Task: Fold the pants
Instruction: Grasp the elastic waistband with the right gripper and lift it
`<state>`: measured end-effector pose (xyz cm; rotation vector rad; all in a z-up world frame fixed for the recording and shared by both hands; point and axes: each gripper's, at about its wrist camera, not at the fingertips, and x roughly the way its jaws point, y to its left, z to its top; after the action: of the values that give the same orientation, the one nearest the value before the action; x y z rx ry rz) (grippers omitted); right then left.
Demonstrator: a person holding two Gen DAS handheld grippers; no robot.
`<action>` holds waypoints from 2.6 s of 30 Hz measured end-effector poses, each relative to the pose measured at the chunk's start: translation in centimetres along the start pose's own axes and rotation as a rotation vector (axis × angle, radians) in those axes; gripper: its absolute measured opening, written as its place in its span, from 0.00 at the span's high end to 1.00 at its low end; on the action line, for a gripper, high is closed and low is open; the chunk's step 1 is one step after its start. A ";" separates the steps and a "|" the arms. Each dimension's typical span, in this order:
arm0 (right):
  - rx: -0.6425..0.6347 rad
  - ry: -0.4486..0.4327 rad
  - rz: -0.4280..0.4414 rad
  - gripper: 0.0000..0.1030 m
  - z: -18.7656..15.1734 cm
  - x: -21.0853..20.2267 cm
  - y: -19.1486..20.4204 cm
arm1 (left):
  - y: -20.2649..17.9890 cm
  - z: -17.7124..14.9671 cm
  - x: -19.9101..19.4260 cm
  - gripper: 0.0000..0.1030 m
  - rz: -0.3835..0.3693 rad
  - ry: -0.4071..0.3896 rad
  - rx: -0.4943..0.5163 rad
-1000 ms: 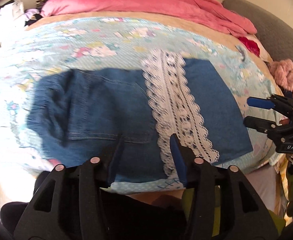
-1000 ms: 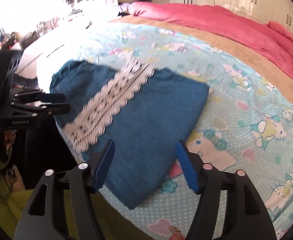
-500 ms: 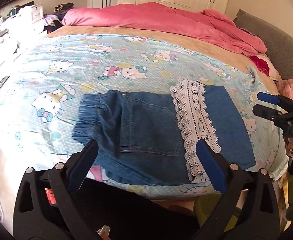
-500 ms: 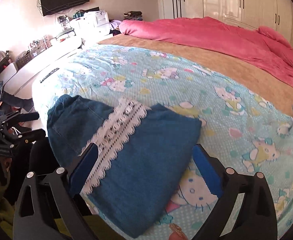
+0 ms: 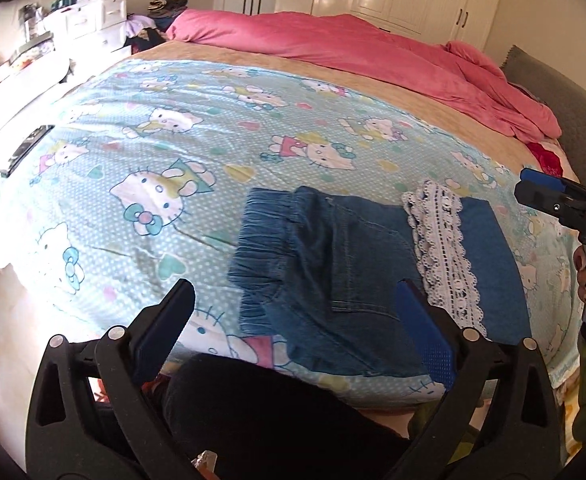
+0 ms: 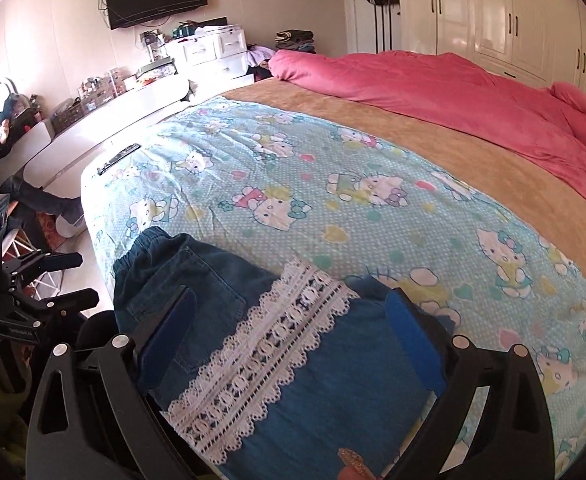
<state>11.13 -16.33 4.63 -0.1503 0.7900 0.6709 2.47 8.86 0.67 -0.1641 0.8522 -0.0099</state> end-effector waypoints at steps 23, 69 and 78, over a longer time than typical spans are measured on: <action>-0.163 0.153 0.202 0.04 6.7 8.9 5.5 | 4.2 -1.3 2.2 0.09 -0.034 0.066 -0.143; -0.205 0.245 0.606 0.70 7.1 13.3 8.1 | 2.8 -1.8 4.2 0.18 -0.238 0.106 -0.211; -0.128 0.139 0.619 0.70 6.1 8.8 3.2 | -0.3 -2.1 4.6 0.17 -0.390 0.122 -0.268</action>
<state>17.37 -7.16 3.19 -0.0665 0.9349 1.3082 3.99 7.92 -4.11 -0.5850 0.9298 -0.2744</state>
